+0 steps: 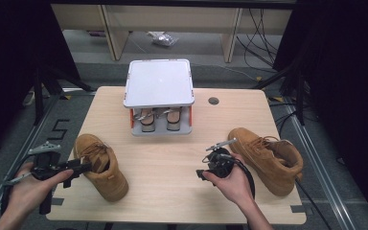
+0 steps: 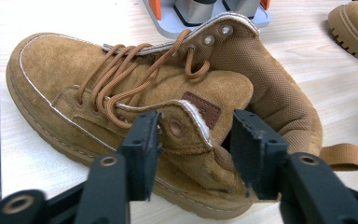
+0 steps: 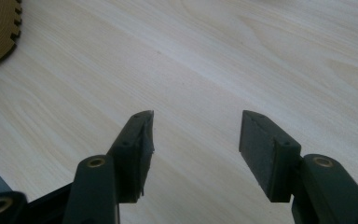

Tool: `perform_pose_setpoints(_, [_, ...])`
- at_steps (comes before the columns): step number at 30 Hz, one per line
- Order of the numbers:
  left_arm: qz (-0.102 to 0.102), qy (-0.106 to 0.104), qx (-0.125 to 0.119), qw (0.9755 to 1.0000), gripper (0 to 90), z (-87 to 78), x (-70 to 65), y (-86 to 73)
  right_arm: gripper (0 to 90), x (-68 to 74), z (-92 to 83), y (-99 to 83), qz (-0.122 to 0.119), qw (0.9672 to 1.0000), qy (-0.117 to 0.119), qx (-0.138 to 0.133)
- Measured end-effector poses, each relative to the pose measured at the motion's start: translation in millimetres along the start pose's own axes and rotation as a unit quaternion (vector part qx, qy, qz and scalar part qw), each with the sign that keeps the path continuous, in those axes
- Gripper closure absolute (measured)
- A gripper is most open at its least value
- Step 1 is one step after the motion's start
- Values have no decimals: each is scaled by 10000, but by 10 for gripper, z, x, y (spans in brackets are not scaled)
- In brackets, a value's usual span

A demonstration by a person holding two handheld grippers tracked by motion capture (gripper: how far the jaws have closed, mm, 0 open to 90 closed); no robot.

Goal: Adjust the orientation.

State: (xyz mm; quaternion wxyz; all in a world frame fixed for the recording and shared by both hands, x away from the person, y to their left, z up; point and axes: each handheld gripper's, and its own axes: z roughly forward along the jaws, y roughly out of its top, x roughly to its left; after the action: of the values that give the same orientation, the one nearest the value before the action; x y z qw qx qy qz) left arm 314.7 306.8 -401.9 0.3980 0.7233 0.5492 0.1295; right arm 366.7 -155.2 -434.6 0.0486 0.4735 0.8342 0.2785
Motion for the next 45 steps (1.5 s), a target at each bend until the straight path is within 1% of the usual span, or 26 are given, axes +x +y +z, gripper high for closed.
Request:
perform_pose_setpoints(3, [-62, -117, 17, 9999, 620, 25, 14, -1, 455, 12, -3, 7, 60, 10000, -5, 26])
perform_pose_setpoints(6, [-2, -203, 76, 9998, 711, 38, 41, -5, 455, 3, -6, 5, 42, 10000, 22, 18])
perform_pose_setpoints(7, [0, -206, 119, 9997, 726, 39, 47, -3, 455, -4, -5, 4, 4, 10000, 33, -6])
perform_pose_setpoints(9, [31, -268, 170, 9995, 758, 44, 68, 1, 455, -3, -5, -1, 100, 9999, 26, 42])
perform_pose_setpoints(13, [114, -347, 313, 9988, 792, 36, 102, 54, 455, -15, 6, -13, 39, 10000, 39, 29])
perform_pose_setpoints(14, [298, -277, 425, 9983, 804, 22, 117, 79, 455, -17, 7, -15, 41, 10000, 35, 18])
perform_pose_setpoints(17, [559, -47, 540, 9970, 820, -34, 153, 140, 455, -19, -6, -16, 36, 10000, 48, 13])
perform_pose_setpoints(18, [685, 108, 577, 9959, 822, -61, 179, 157, 455, -20, -6, -16, 37, 10000, 51, 5])
perform_pose_setpoints(22, [715, 500, 680, 9939, 824, -153, 293, 179, 455, -19, 10, -12, 45, 10000, 49, 26])
perform_pose_setpoints(24, [589, 540, 634, 9948, 822, -170, 325, 157, 455, -5, 23, -7, 86, 9999, 50, 41])
perform_pose_setpoints(25, [582, 479, 596, 9954, 820, -174, 345, 150, 455, 1, 27, -6, 82, 9999, 50, 76])
perform_pose_setpoints(26, [614, 531, 616, 9948, 816, -184, 350, 147, 455, 6, 37, -3, 29, 10000, 74, 44])
perform_pose_setpoints(27, [611, 530, 544, 9952, 809, -180, 352, 136, 455, 24, 37, 2, 120, 9999, 58, 102])
perform_pose_setpoints(28, [542, 567, 519, 9956, 797, -184, 346, 133, 455, 20, 44, 6, 15, 10000, 91, 35])
perform_pose_setpoints(29, [469, 562, 455, 9963, 778, -186, 345, 130, 455, 25, 39, 7, 27, 9999, 95, 52])
perform_pose_setpoints(30, [515, 639, 513, 9953, 756, -204, 347, 135, 455, 27, 37, 8, 22, 10000, 79, 44])
perform_pose_setpoints(32, [389, 713, 512, 9954, 664, -201, 334, 127, 455, 31, 34, 6, 61, 9999, 86, 62])
perform_pose_setpoints(34, [264, 719, 505, 9958, 587, -189, 330, 120, 455, 12, 40, -1, -2, 10000, 86, 34])
perform_pose_setpoints(35, [173, 707, 538, 9959, 559, -170, 319, 111, 455, 14, 36, -5, 53, 9999, 71, 59])
perform_pose_setpoints(36, [114, 623, 578, 9963, 546, -157, 324, 99, 455, 5, 36, -10, -2, 10000, 83, 33])
perform_pose_setpoints(37, [76, 625, 705, 9955, 540, -151, 328, 95, 455, 12, 33, -13, 57, 9999, 91, 66])
perform_pose_setpoints(38, [15, 575, 803, 9951, 542, -132, 337, 85, 455, 4, 41, -18, 36, 9999, 83, 51])
perform_pose_setpoints(40, [-112, 540, 805, 9952, 593, -93, 358, 57, 455, 16, 42, -27, 116, 9999, 75, 77])
perform_pose_setpoints(41, [-178, 475, 837, 9952, 615, -94, 376, 58, 455, 7, 45, -33, 62, 9999, 77, 78])
perform_pose_setpoints(42, [-231, 428, 828, 9954, 642, -94, 392, 55, 455, -1, 54, -37, 12, 10000, 88, 34])
perform_pose_setpoints(45, [-370, 253, 766, 9961, 720, -80, 428, 38, 454, 0, 50, -43, 124, 9998, 74, 97])
